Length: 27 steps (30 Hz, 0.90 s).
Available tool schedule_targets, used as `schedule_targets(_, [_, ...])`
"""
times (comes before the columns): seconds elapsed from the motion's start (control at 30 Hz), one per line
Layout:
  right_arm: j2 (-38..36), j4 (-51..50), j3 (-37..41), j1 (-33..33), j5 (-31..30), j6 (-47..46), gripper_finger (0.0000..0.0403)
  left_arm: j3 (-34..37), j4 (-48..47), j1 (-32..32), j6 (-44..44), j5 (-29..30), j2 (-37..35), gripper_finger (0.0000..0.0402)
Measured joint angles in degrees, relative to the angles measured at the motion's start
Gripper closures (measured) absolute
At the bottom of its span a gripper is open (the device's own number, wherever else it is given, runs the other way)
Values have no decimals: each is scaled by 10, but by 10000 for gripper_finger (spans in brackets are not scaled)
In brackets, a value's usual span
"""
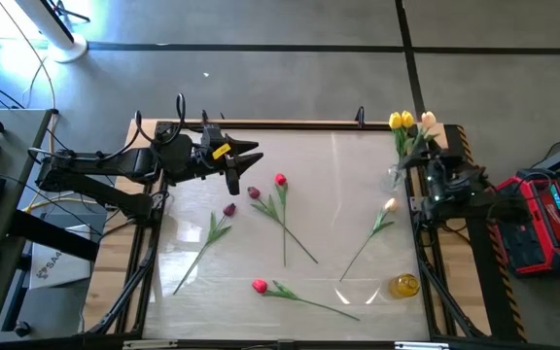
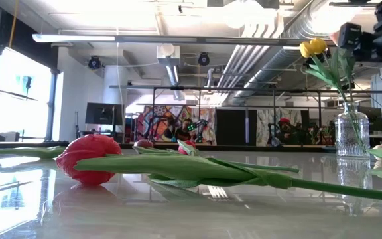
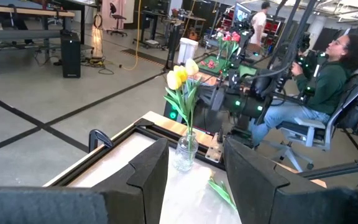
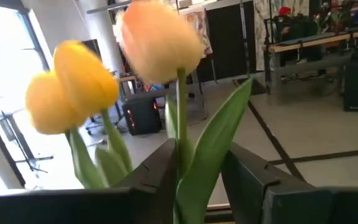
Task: Sort flowers into vase by color
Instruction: Put the left white tulip into the transparent vase, then put the white tulip into the transparent vase
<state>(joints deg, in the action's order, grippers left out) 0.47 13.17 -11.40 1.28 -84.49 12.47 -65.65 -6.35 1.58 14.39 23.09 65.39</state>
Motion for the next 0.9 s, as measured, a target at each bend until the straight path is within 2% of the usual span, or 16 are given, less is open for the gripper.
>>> schedule_targets(0.27, [9, 0, -45, 43, -5, -38, 293, 0, 0, 0, 0, 0, 0, 257])
schedule_targets(0.43, [37, 0, -72, 91, -55, -49, 293, 0, 0, 0, 0, 0, 0, 257])
schedule_targets(0.9, [74, 4, -128, 147, -55, -45, 293, 0, 0, 0, 0, 0, 0, 257])
